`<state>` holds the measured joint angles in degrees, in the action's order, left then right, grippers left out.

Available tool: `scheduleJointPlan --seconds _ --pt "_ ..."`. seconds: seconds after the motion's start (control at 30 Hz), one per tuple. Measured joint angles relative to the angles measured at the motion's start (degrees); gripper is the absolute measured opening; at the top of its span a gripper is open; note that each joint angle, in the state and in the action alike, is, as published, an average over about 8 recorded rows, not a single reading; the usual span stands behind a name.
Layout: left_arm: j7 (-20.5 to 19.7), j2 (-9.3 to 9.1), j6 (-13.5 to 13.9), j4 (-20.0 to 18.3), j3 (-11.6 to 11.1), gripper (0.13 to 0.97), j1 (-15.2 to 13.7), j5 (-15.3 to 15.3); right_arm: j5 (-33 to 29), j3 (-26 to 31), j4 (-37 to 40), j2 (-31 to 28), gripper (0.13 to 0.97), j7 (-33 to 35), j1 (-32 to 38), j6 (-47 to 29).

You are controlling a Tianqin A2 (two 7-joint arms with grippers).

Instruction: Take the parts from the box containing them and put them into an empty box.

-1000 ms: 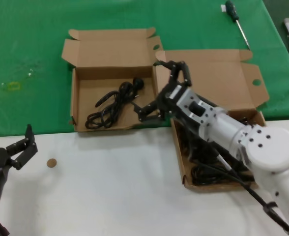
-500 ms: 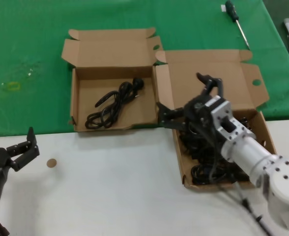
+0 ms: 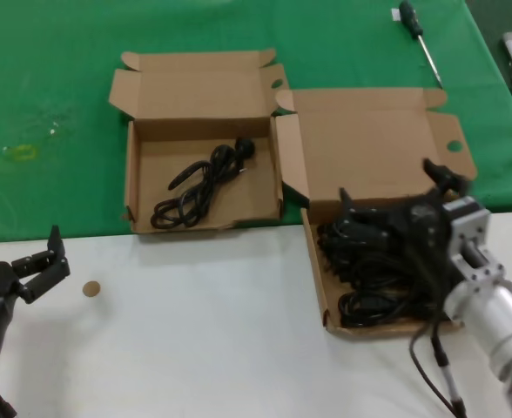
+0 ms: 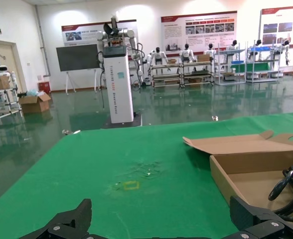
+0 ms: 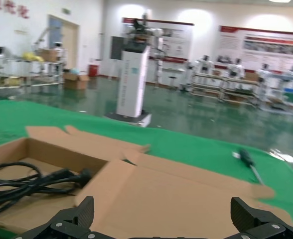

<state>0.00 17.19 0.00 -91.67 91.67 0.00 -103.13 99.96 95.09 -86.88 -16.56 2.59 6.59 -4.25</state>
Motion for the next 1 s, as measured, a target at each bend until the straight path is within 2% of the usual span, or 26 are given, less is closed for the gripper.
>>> scheduleJointPlan --seconds 0.27,1.0 --pt "0.0 0.0 0.0 0.0 0.0 0.966 0.0 0.0 2.06 -2.22 -3.11 -0.41 0.966 -1.68 -4.27 2.76" --pt "0.0 0.0 0.0 0.0 0.0 0.966 0.0 0.0 2.16 -2.33 -3.27 -0.43 0.966 -1.76 -4.48 2.9"
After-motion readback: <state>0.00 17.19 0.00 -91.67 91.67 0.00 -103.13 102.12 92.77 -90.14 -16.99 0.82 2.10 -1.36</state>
